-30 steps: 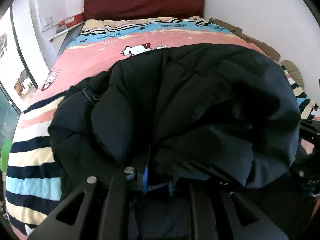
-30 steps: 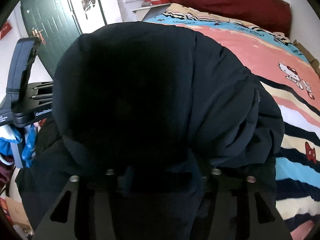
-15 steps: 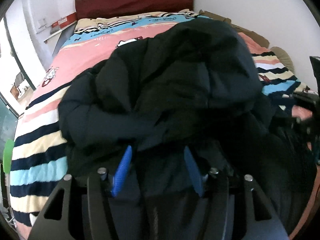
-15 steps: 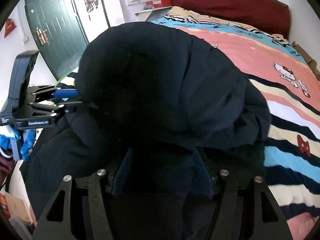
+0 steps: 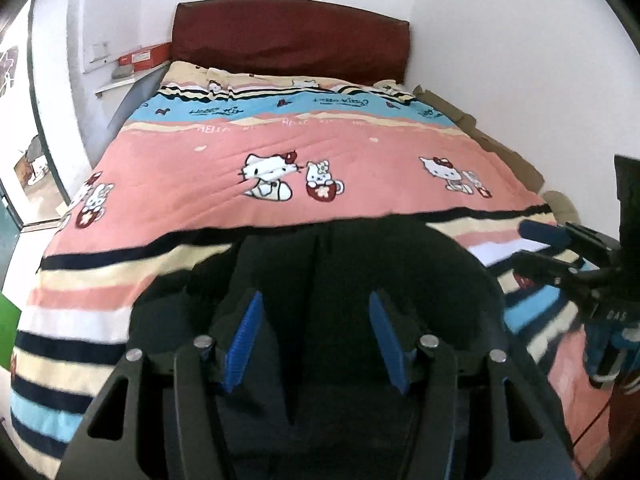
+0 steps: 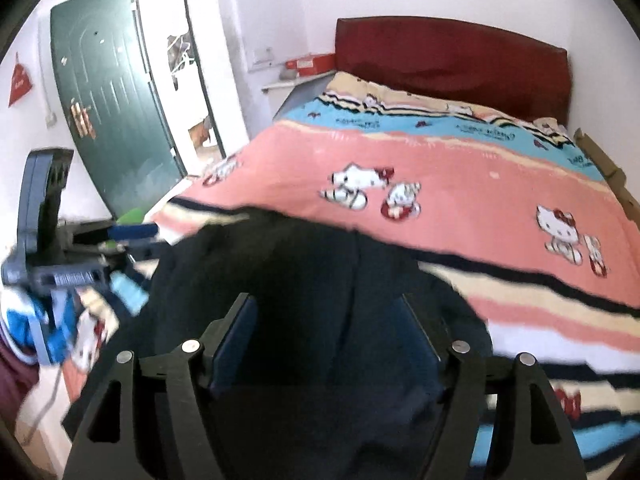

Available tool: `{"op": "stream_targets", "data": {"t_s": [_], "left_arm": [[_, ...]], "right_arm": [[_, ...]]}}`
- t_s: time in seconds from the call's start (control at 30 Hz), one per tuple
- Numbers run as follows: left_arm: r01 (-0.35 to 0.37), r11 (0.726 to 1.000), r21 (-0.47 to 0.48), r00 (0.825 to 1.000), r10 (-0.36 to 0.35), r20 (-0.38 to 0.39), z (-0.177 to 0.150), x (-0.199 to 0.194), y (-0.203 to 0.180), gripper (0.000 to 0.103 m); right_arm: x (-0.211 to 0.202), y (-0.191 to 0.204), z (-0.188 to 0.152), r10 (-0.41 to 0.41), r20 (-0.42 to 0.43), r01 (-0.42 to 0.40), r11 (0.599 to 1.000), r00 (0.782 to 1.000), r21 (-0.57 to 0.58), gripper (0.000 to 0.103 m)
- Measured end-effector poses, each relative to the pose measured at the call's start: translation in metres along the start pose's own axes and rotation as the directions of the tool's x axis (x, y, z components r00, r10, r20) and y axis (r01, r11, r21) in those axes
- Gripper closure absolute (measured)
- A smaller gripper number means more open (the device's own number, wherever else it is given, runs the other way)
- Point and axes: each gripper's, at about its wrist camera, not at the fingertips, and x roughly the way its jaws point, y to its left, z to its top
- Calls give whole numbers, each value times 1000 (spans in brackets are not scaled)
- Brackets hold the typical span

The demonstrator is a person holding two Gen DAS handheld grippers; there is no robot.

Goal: Fold large clothes

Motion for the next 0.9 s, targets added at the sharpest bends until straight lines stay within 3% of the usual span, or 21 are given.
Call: {"op": "stream_targets", "data": {"t_s": [0.1,0.2,0.37,0.5,0.6,0.73,0.9], "left_arm": [[-1,1000,-15,1000,1,-18,10,31,3,49],[3,1000,-2,999,-3,-45,-2,50,2,49],[-8,999,51,995,13,-96,-52,73,-4,49],[-43,992,117,998,48,-37,-94,73,-13,44],[-47,994,102,999,49,-16,-109,75,-12,43],[-79,990,114,997,80,-7,-110,90,-13,43],[-67,994,83,998,69,-11,-103,110,-4,43]], "right_arm": [[30,-2,18,-1,-9,1,1000,1000,18,31],[60,-5,19,9,-44,-8,999,999,38,31],[94,1,-24,44,-153,-42,999,987,14,31],[98,3,-65,53,-181,-52,999,982,14,29],[97,5,-88,57,-189,-56,998,980,10,29],[109,6,-100,45,-186,-41,999,981,21,29],[136,-2,-97,31,-189,-26,999,981,34,29]]}}
